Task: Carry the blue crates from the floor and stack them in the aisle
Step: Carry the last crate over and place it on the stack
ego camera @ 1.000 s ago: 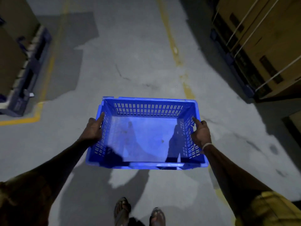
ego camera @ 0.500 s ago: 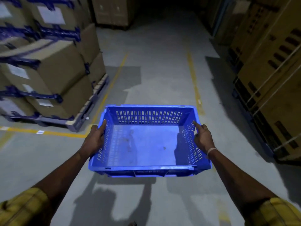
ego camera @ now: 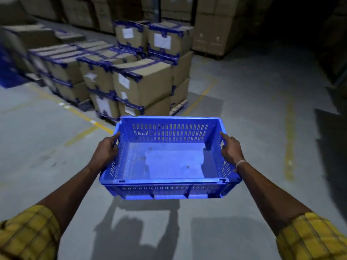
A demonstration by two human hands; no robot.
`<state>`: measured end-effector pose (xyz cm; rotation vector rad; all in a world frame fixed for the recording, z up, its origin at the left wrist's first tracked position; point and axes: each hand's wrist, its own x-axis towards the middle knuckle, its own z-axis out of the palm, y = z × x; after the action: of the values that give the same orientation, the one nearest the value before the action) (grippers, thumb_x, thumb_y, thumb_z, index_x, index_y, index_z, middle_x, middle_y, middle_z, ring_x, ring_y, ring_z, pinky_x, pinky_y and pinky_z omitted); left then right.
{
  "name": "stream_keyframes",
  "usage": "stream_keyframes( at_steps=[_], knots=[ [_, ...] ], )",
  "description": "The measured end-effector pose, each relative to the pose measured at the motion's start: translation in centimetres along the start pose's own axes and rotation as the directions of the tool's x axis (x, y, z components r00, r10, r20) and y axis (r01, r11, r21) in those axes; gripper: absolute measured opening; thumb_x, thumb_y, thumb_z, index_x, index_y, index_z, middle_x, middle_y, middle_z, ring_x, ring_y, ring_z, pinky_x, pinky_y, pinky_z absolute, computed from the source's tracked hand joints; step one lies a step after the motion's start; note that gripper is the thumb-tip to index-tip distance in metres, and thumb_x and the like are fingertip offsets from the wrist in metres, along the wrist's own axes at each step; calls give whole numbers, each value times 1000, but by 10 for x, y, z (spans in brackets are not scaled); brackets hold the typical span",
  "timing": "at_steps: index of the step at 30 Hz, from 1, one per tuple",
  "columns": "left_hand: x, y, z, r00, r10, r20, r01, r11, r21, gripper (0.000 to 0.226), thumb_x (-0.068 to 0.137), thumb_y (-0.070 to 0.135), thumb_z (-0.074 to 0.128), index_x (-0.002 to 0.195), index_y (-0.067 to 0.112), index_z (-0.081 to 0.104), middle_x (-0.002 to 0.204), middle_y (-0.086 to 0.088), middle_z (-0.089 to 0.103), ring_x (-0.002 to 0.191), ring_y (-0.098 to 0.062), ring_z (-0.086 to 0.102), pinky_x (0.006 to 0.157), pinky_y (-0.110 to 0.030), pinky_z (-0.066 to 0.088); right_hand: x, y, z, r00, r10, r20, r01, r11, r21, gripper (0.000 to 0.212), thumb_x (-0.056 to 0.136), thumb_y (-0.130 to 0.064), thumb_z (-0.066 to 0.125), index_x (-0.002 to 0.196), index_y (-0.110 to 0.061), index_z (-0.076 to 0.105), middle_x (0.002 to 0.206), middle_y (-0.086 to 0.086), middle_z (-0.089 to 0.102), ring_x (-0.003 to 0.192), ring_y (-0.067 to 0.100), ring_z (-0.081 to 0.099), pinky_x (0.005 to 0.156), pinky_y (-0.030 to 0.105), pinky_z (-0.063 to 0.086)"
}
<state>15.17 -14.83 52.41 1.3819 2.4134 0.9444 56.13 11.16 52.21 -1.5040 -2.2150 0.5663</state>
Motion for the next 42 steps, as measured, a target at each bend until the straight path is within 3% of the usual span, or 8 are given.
stream_keyframes(
  at_steps=[7, 17, 28, 32, 36, 39, 40, 42],
  knots=[
    [-13, -95, -83, 961, -202, -187, 192, 979, -68, 57, 89, 0, 55, 143, 19, 57, 138, -9, 63, 123, -27, 62, 96, -29, 43, 61, -131, 82, 978, -167, 125, 165, 986, 27, 62, 85, 5, 56, 145, -9, 50, 116, 31, 60, 107, 46, 59, 95, 39, 44],
    [21, -228, -192, 897, -333, -290, 332, 942, -54, 58, 90, -2, 51, 145, 15, 55, 142, -13, 59, 128, -30, 58, 100, -34, 44, 133, -325, 207, 912, -323, 252, 287, 943, 170, 59, 85, 6, 54, 143, -6, 53, 133, 24, 60, 120, 37, 60, 95, 35, 45],
    [82, -341, -285, 821, -474, -320, 480, 875, -63, 56, 92, -3, 47, 146, 9, 52, 144, -16, 57, 129, -33, 57, 100, -38, 46, 220, -509, 340, 829, -416, 373, 361, 909, 210, 58, 91, 1, 51, 147, -16, 49, 115, 27, 66, 95, 40, 65, 75, 42, 50],
    [128, -391, -309, 768, -539, -346, 546, 834, -86, 56, 92, -4, 47, 147, 8, 51, 141, -17, 59, 124, -34, 60, 96, -39, 47, 268, -583, 398, 795, -446, 411, 405, 895, 189, 57, 90, 3, 52, 139, -28, 53, 106, 20, 66, 83, 33, 63, 62, 31, 41],
    [185, -444, -339, 728, -567, -385, 571, 813, -118, 53, 93, -3, 48, 145, 10, 53, 137, -17, 62, 121, -36, 61, 91, -38, 46, 333, -657, 471, 746, -499, 441, 435, 867, 244, 56, 93, 5, 52, 146, -11, 49, 103, 28, 66, 89, 40, 63, 68, 33, 39],
    [226, -466, -366, 719, -566, -403, 549, 818, -169, 63, 94, 1, 50, 127, 53, 62, 120, -5, 69, 110, -29, 65, 84, -32, 43, 382, -714, 509, 711, -527, 466, 477, 848, 230, 56, 92, 0, 52, 146, -15, 50, 107, 28, 66, 90, 42, 64, 75, 41, 49],
    [239, -472, -379, 709, -564, -424, 537, 821, -194, 77, 94, 1, 51, 108, 76, 56, 109, 7, 69, 103, -22, 65, 82, -30, 43, 398, -733, 520, 702, -528, 478, 477, 847, 235, 57, 91, -2, 52, 146, -18, 51, 108, 27, 65, 90, 41, 64, 77, 42, 51],
    [263, -494, -399, 675, -577, -460, 536, 811, -232, 87, 92, 5, 52, 87, 92, 40, 99, 16, 65, 94, -19, 64, 80, -31, 44, 424, -774, 540, 688, -544, 481, 494, 836, 240, 57, 90, -3, 54, 145, -19, 52, 113, 26, 66, 96, 40, 65, 81, 41, 50]
  ],
)
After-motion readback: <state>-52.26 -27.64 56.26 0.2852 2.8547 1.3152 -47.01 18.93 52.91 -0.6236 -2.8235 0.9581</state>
